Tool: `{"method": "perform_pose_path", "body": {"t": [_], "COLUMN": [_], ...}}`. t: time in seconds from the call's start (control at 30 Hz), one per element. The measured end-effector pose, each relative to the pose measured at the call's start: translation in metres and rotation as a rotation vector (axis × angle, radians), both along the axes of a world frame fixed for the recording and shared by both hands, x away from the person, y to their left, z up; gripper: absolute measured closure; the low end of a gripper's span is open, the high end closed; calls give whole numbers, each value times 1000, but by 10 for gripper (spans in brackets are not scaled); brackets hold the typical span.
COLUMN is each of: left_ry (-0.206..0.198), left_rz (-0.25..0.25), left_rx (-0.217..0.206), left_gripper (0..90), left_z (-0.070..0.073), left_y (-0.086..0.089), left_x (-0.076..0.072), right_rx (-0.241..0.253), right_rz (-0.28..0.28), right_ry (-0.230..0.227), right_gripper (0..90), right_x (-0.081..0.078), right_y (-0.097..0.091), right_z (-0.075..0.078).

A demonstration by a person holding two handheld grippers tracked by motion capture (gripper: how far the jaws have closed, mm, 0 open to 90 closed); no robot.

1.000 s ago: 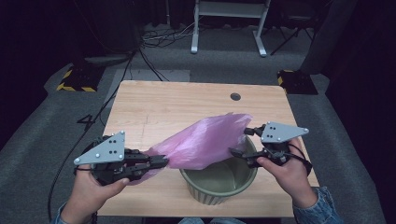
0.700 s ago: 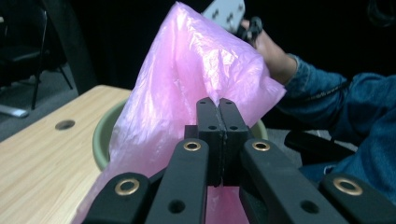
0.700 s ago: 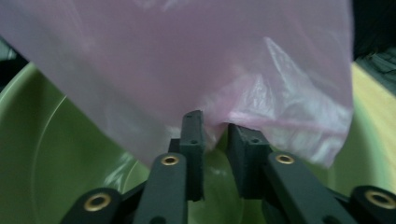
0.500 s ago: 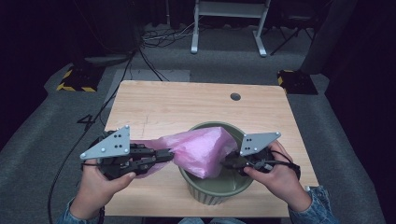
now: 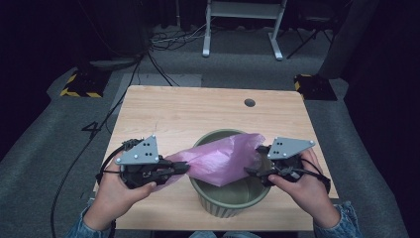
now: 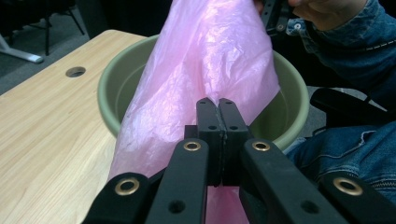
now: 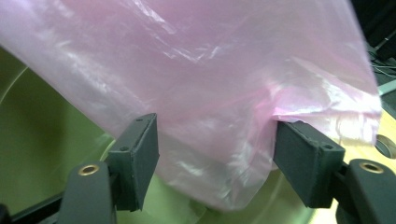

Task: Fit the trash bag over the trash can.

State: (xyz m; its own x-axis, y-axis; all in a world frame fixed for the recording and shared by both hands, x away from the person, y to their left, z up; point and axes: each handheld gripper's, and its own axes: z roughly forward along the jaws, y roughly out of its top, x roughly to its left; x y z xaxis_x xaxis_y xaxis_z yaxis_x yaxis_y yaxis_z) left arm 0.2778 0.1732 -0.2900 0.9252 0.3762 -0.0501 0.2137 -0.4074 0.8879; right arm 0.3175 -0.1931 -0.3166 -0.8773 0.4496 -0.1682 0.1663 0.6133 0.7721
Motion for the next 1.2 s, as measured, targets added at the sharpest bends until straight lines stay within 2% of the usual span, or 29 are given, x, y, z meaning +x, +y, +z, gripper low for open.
{"method": "perform_pose_path", "body": {"t": [0.07, 0.1, 0.27, 0.37, 0.4, 0.43, 0.5, 0.63, 0.67, 0.73, 0.87, 0.93, 1.03, 1.07, 1.13, 1.17, 1.2], "left_ry": [4, 6, 14, 22, 22, 24, 35, 46, 49, 53, 54, 53, 36, 36, 21, 4, -12], "left_rz": [6, 16, 27, 20, 20, 9, -10, -31, -35, -33, -31, -28, -27, -27, -32, -21, -12], "left_rx": [-5, -13, -1, 3, 3, 6, 7, 30, 55, 71, 97, 97, 99, 99, 96, 81, 71], "left_gripper": [898, 898, 898, 898, 898, 898, 897, 893, 891, 884, 890, 884, 874, 866, 830, 779, 690], "left_z": [0, 0, 0, 0, 0, 0, 0, -1, 0, 0, -1, -1, -4, -4, -6, -7, -8], "left_y": [3, 11, 21, 24, 24, 21, 15, 5, -3, -10, -24, -26, -41, -41, -51, -56, -58], "left_x": [-1, -4, -11, -15, -15, -14, -13, -10, -6, -1, 7, 9, 16, 16, 20, 22, 23], "right_rx": [17, 30, 58, 115, 115, 136, 147, 145, 143, 145, 153, 156, 163, 169, 173, 176, 179], "right_rz": [-13, -18, -60, -102, -102, -109, -104, -86, -76, -73, -84, -90, -108, -110, -115, -117, -119], "right_ry": [0, 0, -4, -48, -48, -69, -77, -78, -74, -73, -77, -78, -74, -75, -73, -74, -74], "right_gripper": [319, 318, 327, 343, 343, 345, 348, 349, 349, 349, 349, 348, 349, 348, 346, 346, 346], "right_x": [-1, -1, -4, -5, -5, -4, -1, 3, 4, 4, 2, 1, -1, -2, -3, -3, -3], "right_y": [-6, -11, -25, -37, -37, -37, -33, -23, -19, -17, -24, -27, -36, -38, -42, -43, -45], "right_z": [1, 2, 6, 15, 15, 19, 21, 20, 18, 17, 17, 17, 14, 13, 12, 12, 12]}}
